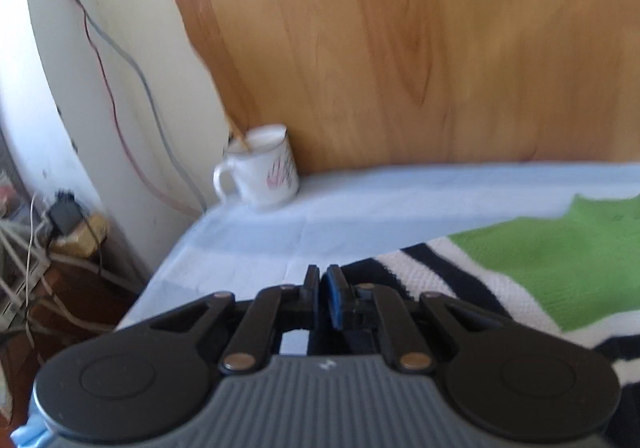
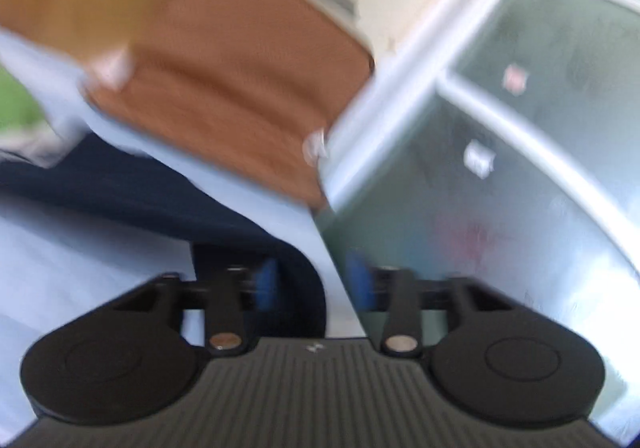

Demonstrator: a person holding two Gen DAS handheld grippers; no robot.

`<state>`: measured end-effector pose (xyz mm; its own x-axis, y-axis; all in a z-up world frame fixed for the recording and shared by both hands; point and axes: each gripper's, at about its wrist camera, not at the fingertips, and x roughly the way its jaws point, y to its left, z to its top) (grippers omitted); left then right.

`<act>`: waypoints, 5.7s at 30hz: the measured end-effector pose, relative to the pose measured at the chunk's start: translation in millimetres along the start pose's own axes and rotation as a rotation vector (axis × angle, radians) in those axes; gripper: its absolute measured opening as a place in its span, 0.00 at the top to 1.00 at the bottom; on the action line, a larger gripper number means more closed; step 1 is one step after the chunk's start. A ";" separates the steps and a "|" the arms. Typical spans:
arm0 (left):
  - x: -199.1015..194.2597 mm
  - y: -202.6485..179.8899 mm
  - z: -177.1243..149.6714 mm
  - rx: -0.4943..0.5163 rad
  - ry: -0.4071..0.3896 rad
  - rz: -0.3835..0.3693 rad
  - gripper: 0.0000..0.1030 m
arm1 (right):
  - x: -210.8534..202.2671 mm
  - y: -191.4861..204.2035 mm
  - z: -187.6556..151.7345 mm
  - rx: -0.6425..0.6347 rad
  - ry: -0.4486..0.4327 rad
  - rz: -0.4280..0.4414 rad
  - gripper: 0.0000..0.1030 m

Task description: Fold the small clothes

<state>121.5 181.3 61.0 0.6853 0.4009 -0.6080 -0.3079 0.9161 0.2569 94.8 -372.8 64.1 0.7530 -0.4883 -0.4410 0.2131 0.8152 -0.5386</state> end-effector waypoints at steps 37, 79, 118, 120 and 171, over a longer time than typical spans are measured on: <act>30.7 -199.7 55.9 0.296 -0.274 -0.155 0.98 | 49.2 211.2 194.4 -0.144 -0.374 0.471 0.83; -202.6 -10.9 -188.2 -0.086 0.148 -0.808 0.98 | -191.4 57.3 -72.4 0.461 -0.112 0.822 0.91; -163.5 172.1 -236.1 -0.500 -0.041 -0.572 0.83 | -309.3 426.8 98.2 -0.753 -0.226 1.294 0.28; -159.1 177.5 -239.5 -0.522 -0.031 -0.563 0.83 | -307.3 426.5 103.7 -0.725 -0.219 1.313 0.42; 65.6 -81.3 9.6 -0.354 0.138 -0.669 0.82 | 32.2 100.6 155.8 0.716 0.099 1.143 0.39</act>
<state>197.8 133.2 7.5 0.7187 -0.2639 -0.6433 -0.0653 0.8955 -0.4402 237.4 -257.9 107.6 0.6848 0.5712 -0.4526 -0.1997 0.7443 0.6373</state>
